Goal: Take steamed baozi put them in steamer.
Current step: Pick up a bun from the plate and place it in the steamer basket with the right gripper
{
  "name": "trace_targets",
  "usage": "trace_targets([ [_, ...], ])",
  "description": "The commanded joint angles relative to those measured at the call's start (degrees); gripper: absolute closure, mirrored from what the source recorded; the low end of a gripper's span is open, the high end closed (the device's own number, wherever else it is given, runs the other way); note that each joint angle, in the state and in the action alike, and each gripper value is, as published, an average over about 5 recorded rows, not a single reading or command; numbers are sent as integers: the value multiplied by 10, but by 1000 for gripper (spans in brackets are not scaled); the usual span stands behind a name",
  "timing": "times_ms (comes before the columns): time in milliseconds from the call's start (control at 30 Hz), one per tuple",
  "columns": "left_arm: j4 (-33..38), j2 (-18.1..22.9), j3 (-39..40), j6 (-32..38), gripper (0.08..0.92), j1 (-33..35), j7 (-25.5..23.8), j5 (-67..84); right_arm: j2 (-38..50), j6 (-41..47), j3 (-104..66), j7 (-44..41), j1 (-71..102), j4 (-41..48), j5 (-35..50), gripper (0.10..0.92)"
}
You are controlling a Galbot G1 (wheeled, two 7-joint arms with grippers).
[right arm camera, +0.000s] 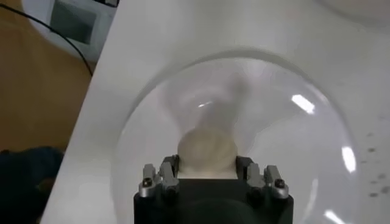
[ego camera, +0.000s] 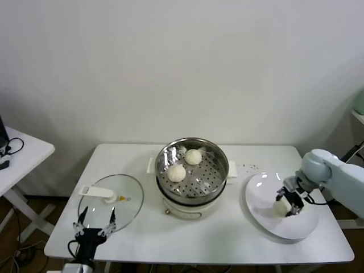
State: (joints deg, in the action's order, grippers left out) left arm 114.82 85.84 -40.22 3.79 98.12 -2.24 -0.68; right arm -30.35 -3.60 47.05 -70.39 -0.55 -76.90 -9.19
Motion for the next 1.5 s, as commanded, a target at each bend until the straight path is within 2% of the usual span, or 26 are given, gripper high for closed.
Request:
trace_targets([
  [33,3,0,0,-2,177,1,0,-2,-27,-69,4,-22,-193,-18,14,413],
  [300,1,-1,0,-2,177,2,-1,-13,-93,-138,45,-20,-320,-19,5,414],
  [733,-1,-3,-1,-5,177,0,-2,-17,-214,-129,126,-4,-316,-133,19,409],
  [1500,-4,-6,-3,-10,177,10,-3,-20,-315,-278,176,5,-221,-109,-156,406],
])
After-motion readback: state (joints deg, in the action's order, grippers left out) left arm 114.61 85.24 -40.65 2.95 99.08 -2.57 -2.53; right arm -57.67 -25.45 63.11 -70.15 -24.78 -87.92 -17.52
